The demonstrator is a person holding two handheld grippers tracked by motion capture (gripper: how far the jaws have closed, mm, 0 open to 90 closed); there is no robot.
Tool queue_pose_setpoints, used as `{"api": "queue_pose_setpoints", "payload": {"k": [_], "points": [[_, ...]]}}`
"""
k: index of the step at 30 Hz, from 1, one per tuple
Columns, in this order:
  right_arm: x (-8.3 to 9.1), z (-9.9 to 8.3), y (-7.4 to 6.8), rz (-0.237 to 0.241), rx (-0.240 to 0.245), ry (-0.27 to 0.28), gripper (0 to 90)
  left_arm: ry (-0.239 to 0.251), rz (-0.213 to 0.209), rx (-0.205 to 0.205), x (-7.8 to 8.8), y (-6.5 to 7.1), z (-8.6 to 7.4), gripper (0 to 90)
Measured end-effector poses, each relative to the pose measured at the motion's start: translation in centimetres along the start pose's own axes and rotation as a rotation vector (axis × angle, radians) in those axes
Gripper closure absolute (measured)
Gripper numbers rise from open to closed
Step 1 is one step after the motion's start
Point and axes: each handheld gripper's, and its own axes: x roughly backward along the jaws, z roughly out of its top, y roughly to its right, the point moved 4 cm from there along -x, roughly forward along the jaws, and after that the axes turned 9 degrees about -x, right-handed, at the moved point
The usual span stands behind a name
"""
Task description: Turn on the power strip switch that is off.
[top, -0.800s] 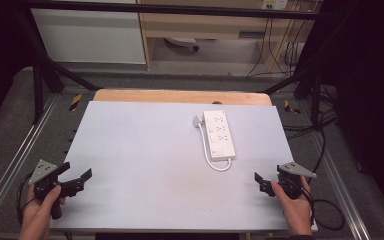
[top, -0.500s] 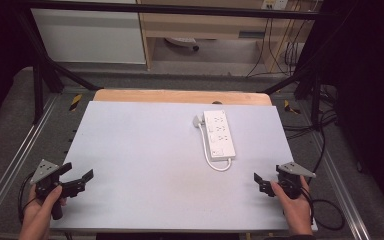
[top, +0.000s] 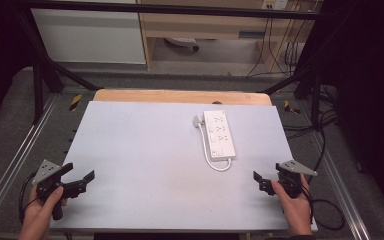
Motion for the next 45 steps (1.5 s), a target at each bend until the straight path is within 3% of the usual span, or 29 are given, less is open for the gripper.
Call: {"api": "queue_pose_setpoints", "payload": {"k": [5,8,23,28,45], "points": [[0.0,0.4,-0.3,0.000,0.009,0.007,5.9,-0.003,0.002,-0.002,-0.1,0.0,0.1,11.5],[0.0,0.9,-0.5,-0.001,0.041,0.024,8.3,-0.009,0.000,-0.005,-0.1,0.1,0.0,11.5],[0.6,3.0,-1.8,0.046,0.030,0.061,5.3,-0.020,0.003,-0.010,-0.1,0.3,-0.1,11.4],[0.5,3.3,-2.0,0.074,0.019,0.036,6.1,-0.023,0.002,-0.007,-0.2,0.3,-0.1,11.4],[-0.1,6.0,-3.1,0.105,0.029,0.054,4.6,-0.028,0.003,-0.011,-0.3,0.4,-0.2,10.8]]}}
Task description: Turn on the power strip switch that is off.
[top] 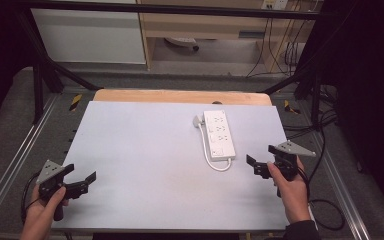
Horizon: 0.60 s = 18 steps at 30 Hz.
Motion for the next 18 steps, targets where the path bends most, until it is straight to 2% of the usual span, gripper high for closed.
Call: {"api": "queue_pose_setpoints", "payload": {"k": [12,18], "points": [[-1.5,1.9,-0.8,0.003,-0.012,0.004,3.4,-0.004,-0.012,-0.004,0.0,0.2,0.0,10.8],[-2.2,3.0,-0.9,-0.014,0.001,0.016,2.9,-0.011,-0.017,-0.009,-0.1,0.3,0.0,10.7]]}}
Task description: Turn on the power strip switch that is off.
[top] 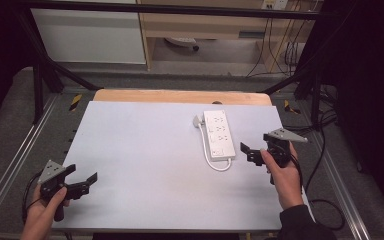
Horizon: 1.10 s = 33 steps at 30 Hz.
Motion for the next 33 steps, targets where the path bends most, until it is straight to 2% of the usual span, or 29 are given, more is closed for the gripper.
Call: {"api": "queue_pose_setpoints", "payload": {"k": [2,5,8,13,18,22,27,33], "points": [[-0.2,0.3,0.0,-0.018,0.005,0.014,2.4,-0.002,-0.002,-0.002,0.0,0.0,0.0,10.7],[-0.6,0.7,-0.2,-0.019,0.010,0.015,2.4,-0.004,-0.003,0.000,-0.1,0.1,0.0,10.7],[-1.1,1.1,-0.5,-0.023,0.020,0.007,2.4,-0.006,-0.004,0.001,-0.1,0.1,-0.1,10.7],[-2.4,1.2,-0.9,-0.047,0.042,-0.005,3.3,-0.027,-0.017,-0.028,-0.4,0.7,-0.1,10.7],[-3.8,1.6,-1.4,-0.046,0.057,-0.027,3.6,-0.029,-0.021,-0.025,-0.5,0.8,-0.2,10.7],[-4.8,2.1,-1.7,-0.040,0.054,-0.041,4.6,-0.030,-0.025,-0.027,-0.5,0.9,-0.1,10.7],[-6.1,2.8,-1.9,-0.034,0.028,-0.051,4.8,-0.031,-0.030,-0.027,-0.5,1.0,-0.2,10.7],[-7.1,3.9,-2.4,-0.024,0.020,-0.029,4.8,-0.028,-0.035,-0.025,-0.5,1.0,-0.1,10.7]]}}
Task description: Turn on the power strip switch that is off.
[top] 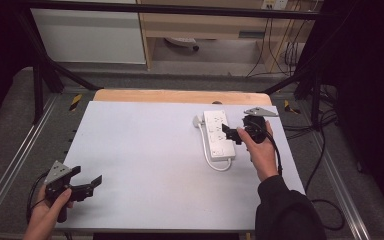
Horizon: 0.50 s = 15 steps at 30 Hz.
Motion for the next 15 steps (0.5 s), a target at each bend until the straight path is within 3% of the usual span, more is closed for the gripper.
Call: {"api": "queue_pose_setpoints", "payload": {"k": [15], "points": [[-0.68,0.94,-0.33,0.016,-0.022,0.025,4.8,-0.006,0.006,0.001,0.06,0.02,-0.08,10.6]]}}
